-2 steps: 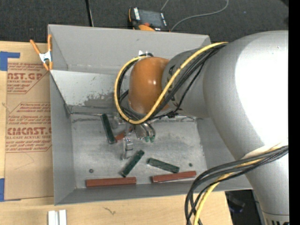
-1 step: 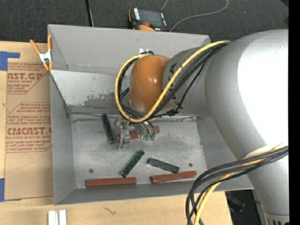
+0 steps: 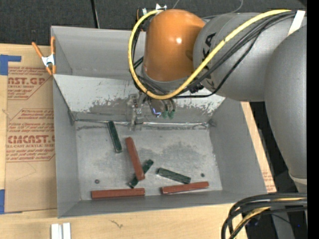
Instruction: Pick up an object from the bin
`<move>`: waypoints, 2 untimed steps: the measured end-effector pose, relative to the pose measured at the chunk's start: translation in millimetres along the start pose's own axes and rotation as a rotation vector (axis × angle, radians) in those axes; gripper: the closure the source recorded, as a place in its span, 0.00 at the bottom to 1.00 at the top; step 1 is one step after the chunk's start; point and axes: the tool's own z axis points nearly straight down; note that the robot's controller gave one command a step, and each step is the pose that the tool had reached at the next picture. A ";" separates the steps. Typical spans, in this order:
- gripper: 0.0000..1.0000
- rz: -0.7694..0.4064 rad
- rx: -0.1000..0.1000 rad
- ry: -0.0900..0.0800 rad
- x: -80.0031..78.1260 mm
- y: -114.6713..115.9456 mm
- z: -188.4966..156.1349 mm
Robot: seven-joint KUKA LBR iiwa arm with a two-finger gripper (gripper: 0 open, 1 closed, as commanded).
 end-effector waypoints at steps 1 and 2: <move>0.00 0.000 0.002 0.009 2.0 -0.5 5.2; 0.00 -0.363 -0.001 0.016 16.7 -32.6 138.3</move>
Offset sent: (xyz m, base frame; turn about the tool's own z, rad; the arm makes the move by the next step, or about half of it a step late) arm 0.0000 0.0000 0.0000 0.0000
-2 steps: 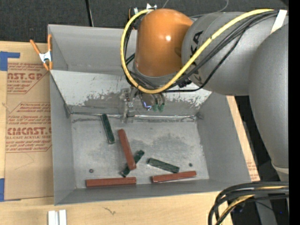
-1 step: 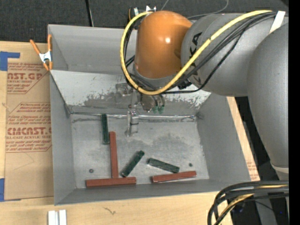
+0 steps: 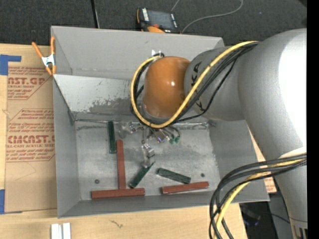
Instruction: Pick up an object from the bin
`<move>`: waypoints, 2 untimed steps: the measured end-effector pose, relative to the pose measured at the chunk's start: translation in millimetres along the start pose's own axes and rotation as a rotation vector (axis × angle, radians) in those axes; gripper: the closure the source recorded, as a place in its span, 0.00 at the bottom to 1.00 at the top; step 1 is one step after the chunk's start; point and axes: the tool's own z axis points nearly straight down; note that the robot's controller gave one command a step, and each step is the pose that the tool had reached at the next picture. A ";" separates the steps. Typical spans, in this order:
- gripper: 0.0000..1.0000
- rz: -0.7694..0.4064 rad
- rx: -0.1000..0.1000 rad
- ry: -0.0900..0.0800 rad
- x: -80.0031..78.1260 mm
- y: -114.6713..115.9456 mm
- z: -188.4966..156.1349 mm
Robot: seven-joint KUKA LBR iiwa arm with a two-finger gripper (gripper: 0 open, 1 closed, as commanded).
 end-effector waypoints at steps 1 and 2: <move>0.00 -0.093 0.002 -0.009 84.8 58.3 -8.8; 0.00 -0.155 0.003 -0.005 99.6 6.9 12.4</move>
Offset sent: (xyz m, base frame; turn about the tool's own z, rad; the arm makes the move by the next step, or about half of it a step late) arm -0.1024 0.0073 0.0086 -0.0900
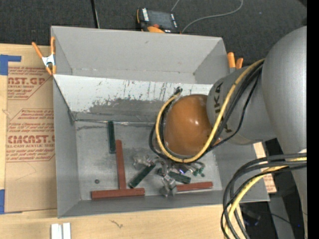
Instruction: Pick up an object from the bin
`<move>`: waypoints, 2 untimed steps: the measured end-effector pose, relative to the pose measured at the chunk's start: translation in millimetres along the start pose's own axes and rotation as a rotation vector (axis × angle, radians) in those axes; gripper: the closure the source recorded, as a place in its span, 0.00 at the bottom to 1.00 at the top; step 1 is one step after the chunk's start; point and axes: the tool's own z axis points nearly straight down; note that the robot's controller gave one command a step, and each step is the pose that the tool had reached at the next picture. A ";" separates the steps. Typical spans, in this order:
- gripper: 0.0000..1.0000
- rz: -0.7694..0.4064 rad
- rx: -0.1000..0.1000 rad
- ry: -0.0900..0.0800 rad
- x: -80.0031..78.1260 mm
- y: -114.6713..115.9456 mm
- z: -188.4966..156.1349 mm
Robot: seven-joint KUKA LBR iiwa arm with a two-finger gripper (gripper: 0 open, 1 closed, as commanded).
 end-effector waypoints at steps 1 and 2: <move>1.00 -0.003 -0.002 0.000 -0.9 2.5 -0.3; 1.00 0.003 0.003 -0.006 2.8 1.6 -160.3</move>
Offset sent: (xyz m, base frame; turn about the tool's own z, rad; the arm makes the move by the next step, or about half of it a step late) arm 0.0000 0.0000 0.0000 0.0000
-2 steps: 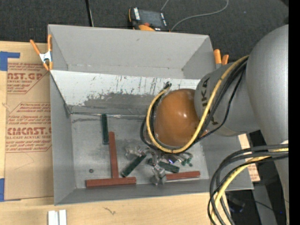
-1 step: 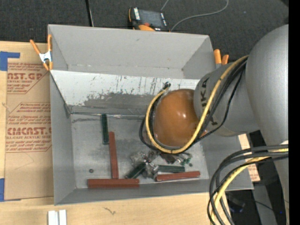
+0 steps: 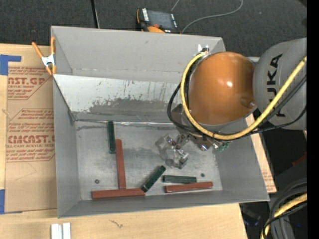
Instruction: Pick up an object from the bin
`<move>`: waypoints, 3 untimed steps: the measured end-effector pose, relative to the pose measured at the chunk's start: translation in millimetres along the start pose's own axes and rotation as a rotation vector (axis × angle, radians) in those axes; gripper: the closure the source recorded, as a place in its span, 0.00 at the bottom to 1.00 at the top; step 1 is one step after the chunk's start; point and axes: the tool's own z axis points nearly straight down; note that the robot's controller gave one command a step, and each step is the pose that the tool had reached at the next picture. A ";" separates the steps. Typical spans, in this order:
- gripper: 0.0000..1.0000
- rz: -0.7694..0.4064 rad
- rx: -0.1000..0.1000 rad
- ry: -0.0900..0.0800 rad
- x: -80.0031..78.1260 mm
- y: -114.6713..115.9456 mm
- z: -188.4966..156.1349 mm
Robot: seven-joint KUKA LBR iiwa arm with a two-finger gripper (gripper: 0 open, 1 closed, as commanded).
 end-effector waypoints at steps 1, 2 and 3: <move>0.00 -0.001 -0.005 0.006 1.0 1.0 4.2; 0.00 -0.140 -0.006 0.007 18.3 -6.9 146.0; 1.00 -0.138 -0.004 0.004 17.1 -7.2 142.6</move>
Offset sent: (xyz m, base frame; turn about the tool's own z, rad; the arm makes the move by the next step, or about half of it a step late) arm 0.0000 0.0000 0.0000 0.0000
